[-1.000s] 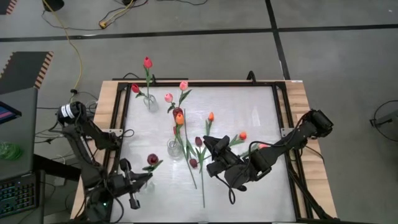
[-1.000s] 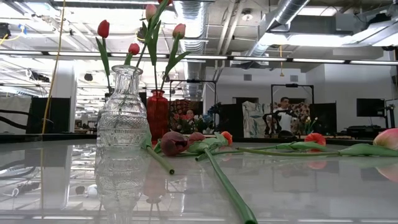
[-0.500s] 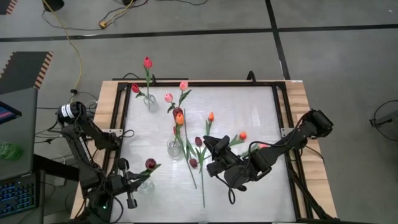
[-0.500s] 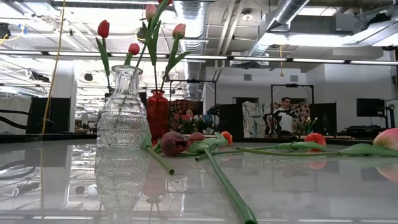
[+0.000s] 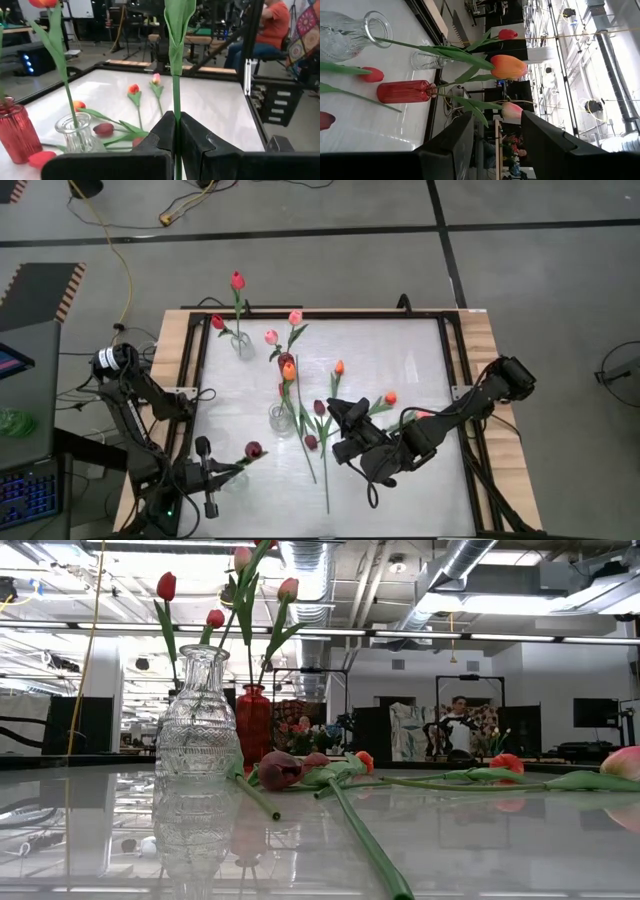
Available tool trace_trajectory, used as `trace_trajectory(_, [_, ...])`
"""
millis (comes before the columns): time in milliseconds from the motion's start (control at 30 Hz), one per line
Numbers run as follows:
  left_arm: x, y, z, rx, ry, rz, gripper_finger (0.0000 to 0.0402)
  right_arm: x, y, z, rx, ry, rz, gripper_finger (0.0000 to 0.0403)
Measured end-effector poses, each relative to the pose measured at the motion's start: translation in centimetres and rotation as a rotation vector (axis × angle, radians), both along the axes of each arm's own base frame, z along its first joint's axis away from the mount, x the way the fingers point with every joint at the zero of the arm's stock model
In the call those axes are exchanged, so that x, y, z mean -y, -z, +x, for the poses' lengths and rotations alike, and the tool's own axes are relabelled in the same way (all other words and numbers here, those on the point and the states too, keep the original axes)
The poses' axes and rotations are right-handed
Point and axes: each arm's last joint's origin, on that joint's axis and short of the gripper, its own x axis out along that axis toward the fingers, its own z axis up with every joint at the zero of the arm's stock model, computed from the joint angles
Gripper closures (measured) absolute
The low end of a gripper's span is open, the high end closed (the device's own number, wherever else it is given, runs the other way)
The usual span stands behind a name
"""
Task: Sort flowers into vase by color
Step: Put the dark red tulip into the bottom transparent vase
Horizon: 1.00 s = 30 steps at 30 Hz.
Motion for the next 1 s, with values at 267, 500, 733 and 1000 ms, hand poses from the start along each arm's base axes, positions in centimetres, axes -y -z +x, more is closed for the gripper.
trace_trajectory(267, [0.03, 0.11, -0.01, -0.030, 0.024, 0.001, 0.0401, 0.00, 0.00, 0.00, -0.005, -0.001, -0.006, 0.0212])
trace_trajectory(500, [0.02, 0.12, -0.01, -0.030, 0.024, 0.002, 0.0401, -0.01, 0.00, -0.01, -0.005, -0.001, -0.006, 0.0212])
trace_trajectory(733, [0.04, 0.14, -0.01, -0.036, 0.029, 0.001, 0.0401, -0.01, 0.00, -0.01, -0.005, -0.001, -0.006, 0.0212])
trace_trajectory(1000, [0.03, 0.14, -0.01, -0.036, 0.029, 0.002, 0.0401, -0.01, 0.00, -0.01, -0.005, -0.001, -0.006, 0.0212])
